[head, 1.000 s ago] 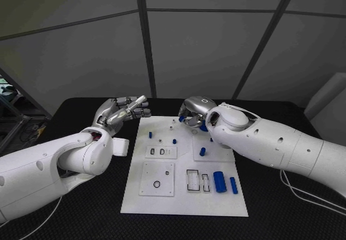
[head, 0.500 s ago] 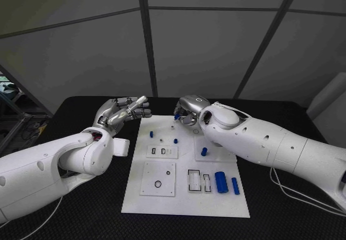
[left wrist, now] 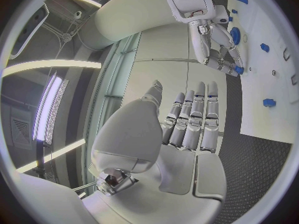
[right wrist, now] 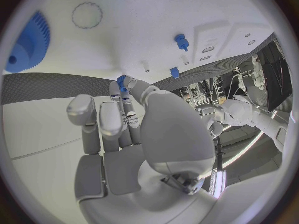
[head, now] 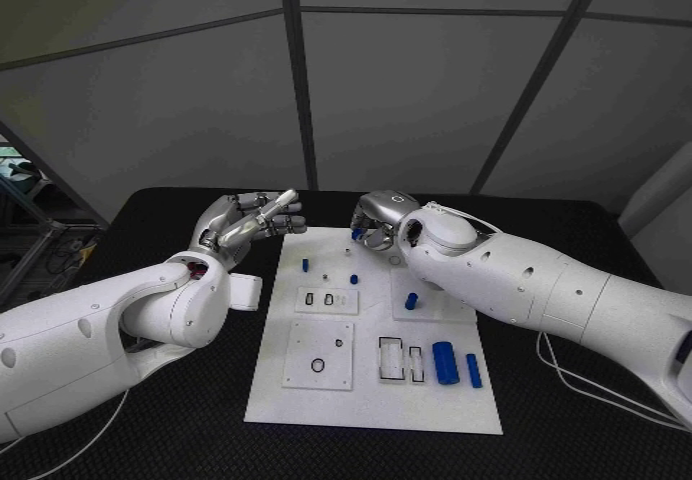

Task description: Assemble the parts on the task board

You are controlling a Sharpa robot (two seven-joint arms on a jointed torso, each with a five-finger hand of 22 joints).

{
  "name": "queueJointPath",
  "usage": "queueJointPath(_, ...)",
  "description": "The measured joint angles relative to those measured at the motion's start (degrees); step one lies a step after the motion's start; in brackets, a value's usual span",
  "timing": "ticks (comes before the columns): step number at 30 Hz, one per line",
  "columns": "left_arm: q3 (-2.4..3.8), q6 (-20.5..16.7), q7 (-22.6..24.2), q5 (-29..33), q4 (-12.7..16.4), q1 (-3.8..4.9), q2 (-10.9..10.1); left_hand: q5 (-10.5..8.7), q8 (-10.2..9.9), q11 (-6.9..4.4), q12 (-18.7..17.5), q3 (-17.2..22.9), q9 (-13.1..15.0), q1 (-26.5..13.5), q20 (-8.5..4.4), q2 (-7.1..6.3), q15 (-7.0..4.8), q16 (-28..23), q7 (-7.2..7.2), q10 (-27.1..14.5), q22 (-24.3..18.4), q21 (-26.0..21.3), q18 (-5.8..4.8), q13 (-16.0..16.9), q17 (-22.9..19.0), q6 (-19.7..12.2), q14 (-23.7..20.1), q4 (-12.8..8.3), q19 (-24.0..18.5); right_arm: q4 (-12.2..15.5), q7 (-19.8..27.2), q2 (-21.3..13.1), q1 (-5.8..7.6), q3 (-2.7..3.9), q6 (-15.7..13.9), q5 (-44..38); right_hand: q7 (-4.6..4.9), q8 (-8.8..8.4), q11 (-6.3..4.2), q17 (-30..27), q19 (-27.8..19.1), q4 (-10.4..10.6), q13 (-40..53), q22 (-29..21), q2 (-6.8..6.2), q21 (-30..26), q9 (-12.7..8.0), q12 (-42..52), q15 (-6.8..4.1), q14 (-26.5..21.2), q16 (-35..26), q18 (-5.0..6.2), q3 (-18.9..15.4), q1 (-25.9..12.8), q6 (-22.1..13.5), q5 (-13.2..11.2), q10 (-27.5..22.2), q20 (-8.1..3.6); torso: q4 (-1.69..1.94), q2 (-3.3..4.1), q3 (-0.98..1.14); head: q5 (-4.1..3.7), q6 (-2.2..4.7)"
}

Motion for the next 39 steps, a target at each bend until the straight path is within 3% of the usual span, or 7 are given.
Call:
queueJointPath(15, 0.01, 0.1, -0.1, 0.0, 0.0, 0.04, 0.1, 0.00, 0.0, 0.00, 0.0, 0.0, 0.0, 0.0, 0.00, 0.00, 0.00, 0.0, 0.00, 0.0, 0.0, 0.0, 0.01, 0.0, 0.0, 0.0, 0.0, 0.0, 0.0, -0.6, 0.2, 0.6, 0.20, 0.06, 0.9, 0.0, 0.25, -0.16, 0.33, 0.0, 0.0, 0.5, -0.1, -0.1, -0.61, 0.0, 0.0, -0.2, 0.00, 0.0, 0.0, 0.01, 0.1, -0.6, -0.4, 0.0, -0.3, 0.00, 0.03, 0.05, -0.02, 0.26, -0.20)
queueJointPath(18, 0.01, 0.1, -0.1, 0.0, 0.0, 0.04, 0.1, 0.00, 0.0, 0.00, 0.0, 0.0, 0.0, 0.0, 0.00, 0.00, 0.00, 0.0, 0.00, 0.0, 0.0, 0.0, 0.00, 0.0, 0.0, 0.0, 0.0, 0.0, 0.0, -0.7, 0.2, 0.7, 0.20, 0.02, 1.3, 0.0, 0.96, -0.98, 0.85, -0.6, -0.7, 0.8, -0.6, -0.8, -1.24, 0.0, -0.3, -0.2, 0.16, 0.1, 0.0, 0.01, 0.4, -1.3, -2.6, 0.0, -2.8, 0.65, -0.02, 0.07, -0.02, 0.29, -0.20)
queueJointPath(23, 0.01, 0.1, -0.2, 0.0, 0.0, 0.05, 0.1, 0.00, 0.0, 0.00, 0.0, 0.0, 0.0, 0.0, 0.00, 0.00, 0.00, 0.0, 0.00, 0.0, 0.0, 0.0, 0.00, 0.0, 0.0, 0.0, 0.0, 0.0, 0.0, -0.9, 0.2, 0.8, 0.10, -0.03, 2.5, 0.0, 2.05, -0.99, 2.45, -4.3, -4.4, 1.5, -1.1, -5.7, -2.39, -2.7, -0.5, -0.2, 1.62, 0.1, -1.9, 0.00, -0.9, -2.4, -11.5, -0.2, -11.0, 1.78, -0.07, 0.07, -0.03, 0.37, -0.23)
queueJointPath(29, 0.01, 0.0, -0.3, 0.0, -0.1, 0.05, 0.1, 0.00, 0.0, 0.00, 0.0, 0.0, 0.0, 0.0, 0.00, 0.00, 0.00, 0.0, 0.00, 0.0, 0.0, 0.0, 0.00, 0.0, 0.0, 0.0, 0.0, 0.0, 0.0, -0.8, 0.2, 0.5, 0.12, -0.04, 3.4, 0.0, 2.35, -0.99, 2.76, -6.7, -5.9, 1.4, -1.1, -8.5, -2.39, -4.1, -0.5, -0.2, 1.96, -0.1, -3.2, 0.94, -2.1, -2.4, -13.8, -0.2, -13.4, 2.25, -0.13, 0.07, -0.03, 0.37, -0.24)
queueJointPath(34, 0.01, 0.0, -0.3, 0.0, -0.1, 0.05, 0.0, 0.00, 0.0, 0.00, 0.0, 0.0, 0.0, 0.0, 0.00, 0.00, 0.00, 0.0, 0.00, 0.0, 0.0, 0.0, 0.00, 0.0, 0.0, 0.0, 0.0, 0.0, 0.0, 1.3, 0.1, -1.2, 0.14, -0.05, 3.1, 0.0, 2.28, -0.99, 2.63, -6.4, -5.9, 1.5, -1.0, -8.3, -2.38, -4.1, -0.3, 0.6, 1.96, -0.1, -3.1, 0.94, -2.7, -2.4, -12.9, -0.1, -13.1, 2.25, -0.17, 0.07, 0.00, 0.47, -0.13)
queueJointPath(39, 0.01, 0.0, -0.4, 0.0, 0.2, 0.05, -0.4, 0.00, 0.0, 0.00, 0.0, 0.0, 0.0, 0.4, 0.00, 0.38, 0.00, -0.2, 0.00, 0.0, 0.0, 0.0, 0.00, 0.0, 0.1, 0.0, 0.0, -0.4, 0.0, 5.9, 0.0, -5.0, 0.12, -0.06, 1.5, 0.2, 2.20, -0.47, 2.33, -5.2, -4.8, 1.7, -0.5, -6.6, -2.08, -3.4, 0.0, 2.7, 1.96, -0.1, -2.2, 0.92, -2.8, -2.1, -11.1, 0.1, -9.5, 2.02, -0.46, 0.04, 0.07, 0.47, 0.32)
